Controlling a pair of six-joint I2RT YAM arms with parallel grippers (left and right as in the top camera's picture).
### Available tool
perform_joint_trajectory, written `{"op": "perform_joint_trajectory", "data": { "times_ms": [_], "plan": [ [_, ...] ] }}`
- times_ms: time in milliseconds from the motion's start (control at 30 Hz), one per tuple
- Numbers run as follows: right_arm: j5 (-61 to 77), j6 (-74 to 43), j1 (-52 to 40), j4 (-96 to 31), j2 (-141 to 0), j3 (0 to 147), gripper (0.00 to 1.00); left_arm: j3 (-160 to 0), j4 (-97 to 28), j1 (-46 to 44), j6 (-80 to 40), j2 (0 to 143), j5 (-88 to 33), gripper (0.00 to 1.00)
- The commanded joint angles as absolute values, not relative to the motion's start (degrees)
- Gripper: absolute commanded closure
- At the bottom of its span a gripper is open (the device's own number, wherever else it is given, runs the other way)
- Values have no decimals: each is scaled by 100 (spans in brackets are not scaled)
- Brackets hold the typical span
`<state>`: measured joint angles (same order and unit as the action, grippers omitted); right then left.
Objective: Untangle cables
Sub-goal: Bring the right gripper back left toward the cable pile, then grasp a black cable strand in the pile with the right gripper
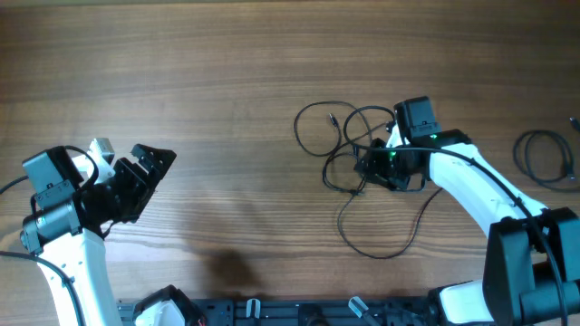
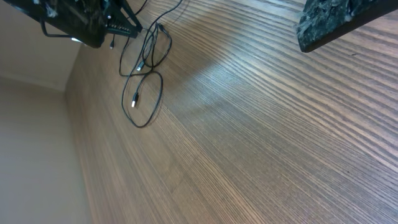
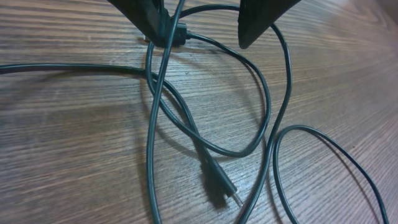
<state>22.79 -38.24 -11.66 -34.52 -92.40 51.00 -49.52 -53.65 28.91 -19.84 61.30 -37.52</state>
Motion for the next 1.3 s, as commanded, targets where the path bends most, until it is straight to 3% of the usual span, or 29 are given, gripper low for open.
{"op": "perform_joint_trajectory", "data": {
  "times_ms": [0,600,700,800,900,1100,1267],
  "plan": [
    [1900,-4075,-1212,-3468,-9253,4963,66,-4982,-5363,2910,-2012,6152,-3739,0],
    [2456,-4355,-1179,-2314,-9251,4191,78,-4982,-5365,2910,-2012,6152,-3739,0],
    [2598,-4276,-1050,-2316,-9233,4217,77,-4982,-5363,2910,-2012,6152,-3739,0],
    [2801,-4023,-799,-2482,-9198,4335,66,-4982,-5365,2910,-2012,6152,-3739,0],
    [2812,-4023,-624,-2698,-9161,4399,66,-4982,-5363,2910,-2012,6152,-3739,0],
    [3317,-4029,-637,-2587,-9161,4390,76,-4982,-5363,2910,-2012,6152,-3739,0],
    [3304,-4049,-659,-2547,-9166,4375,77,-4982,-5363,2910,-2012,6152,-3739,0]
  ]
}}
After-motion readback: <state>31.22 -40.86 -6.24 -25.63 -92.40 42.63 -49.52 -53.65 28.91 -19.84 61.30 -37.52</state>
